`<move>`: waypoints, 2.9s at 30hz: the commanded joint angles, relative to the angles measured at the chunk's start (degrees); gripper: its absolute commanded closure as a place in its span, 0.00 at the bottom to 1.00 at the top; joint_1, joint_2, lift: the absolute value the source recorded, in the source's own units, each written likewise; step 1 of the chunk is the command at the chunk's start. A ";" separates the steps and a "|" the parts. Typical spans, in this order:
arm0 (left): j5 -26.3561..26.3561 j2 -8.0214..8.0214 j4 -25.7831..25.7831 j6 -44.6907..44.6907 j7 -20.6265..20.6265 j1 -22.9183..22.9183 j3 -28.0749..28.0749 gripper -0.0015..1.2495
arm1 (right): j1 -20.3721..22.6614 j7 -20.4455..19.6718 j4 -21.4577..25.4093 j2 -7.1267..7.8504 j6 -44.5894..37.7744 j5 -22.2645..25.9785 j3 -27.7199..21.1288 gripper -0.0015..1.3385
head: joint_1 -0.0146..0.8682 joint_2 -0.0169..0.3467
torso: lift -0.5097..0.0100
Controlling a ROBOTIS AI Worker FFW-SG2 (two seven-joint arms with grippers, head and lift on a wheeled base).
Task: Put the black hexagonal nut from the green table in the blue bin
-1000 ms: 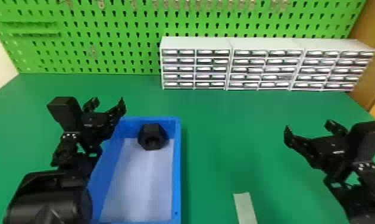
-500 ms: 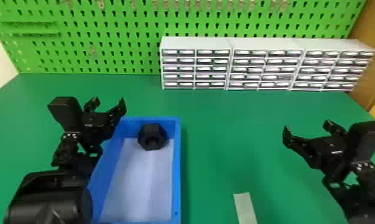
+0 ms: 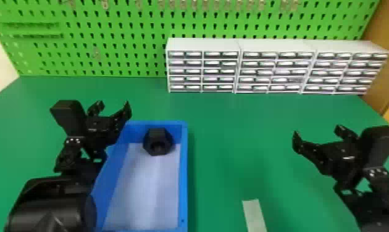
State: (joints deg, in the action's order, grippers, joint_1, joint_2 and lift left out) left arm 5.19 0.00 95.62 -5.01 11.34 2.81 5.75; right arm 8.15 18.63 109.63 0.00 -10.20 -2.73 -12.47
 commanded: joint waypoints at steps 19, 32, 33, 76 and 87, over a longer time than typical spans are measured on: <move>-0.09 0.15 0.00 -0.62 -0.09 0.09 0.14 0.34 | -0.24 0.00 -0.03 -0.05 -0.61 0.18 0.43 0.07 | 0.79 0.19 | 0.79; 0.00 0.15 0.00 -1.06 -0.09 0.18 0.14 0.14 | -0.24 0.00 -0.03 -0.05 -0.61 0.27 0.43 0.07 | 0.79 0.19 | 0.79; 0.00 0.15 0.00 -1.06 -0.09 0.09 0.14 0.14 | -0.24 0.00 -0.03 -0.05 -0.61 0.27 0.43 0.07 | 0.79 0.19 | 0.79; 0.09 0.15 0.00 -1.06 -0.09 0.00 0.05 0.14 | -0.15 0.00 -0.12 0.00 -0.35 0.54 0.43 0.07 | 0.79 0.19 | 0.79; 0.18 0.15 0.00 -1.06 -0.09 0.00 -0.03 0.14 | -0.24 0.00 -0.12 0.00 -0.26 0.62 0.35 0.07 | 0.79 0.19 | 0.79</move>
State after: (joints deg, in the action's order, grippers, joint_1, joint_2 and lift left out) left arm 5.36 0.00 95.62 -6.06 11.25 2.81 5.68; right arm 7.96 18.63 109.51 0.08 -10.52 -2.16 -12.13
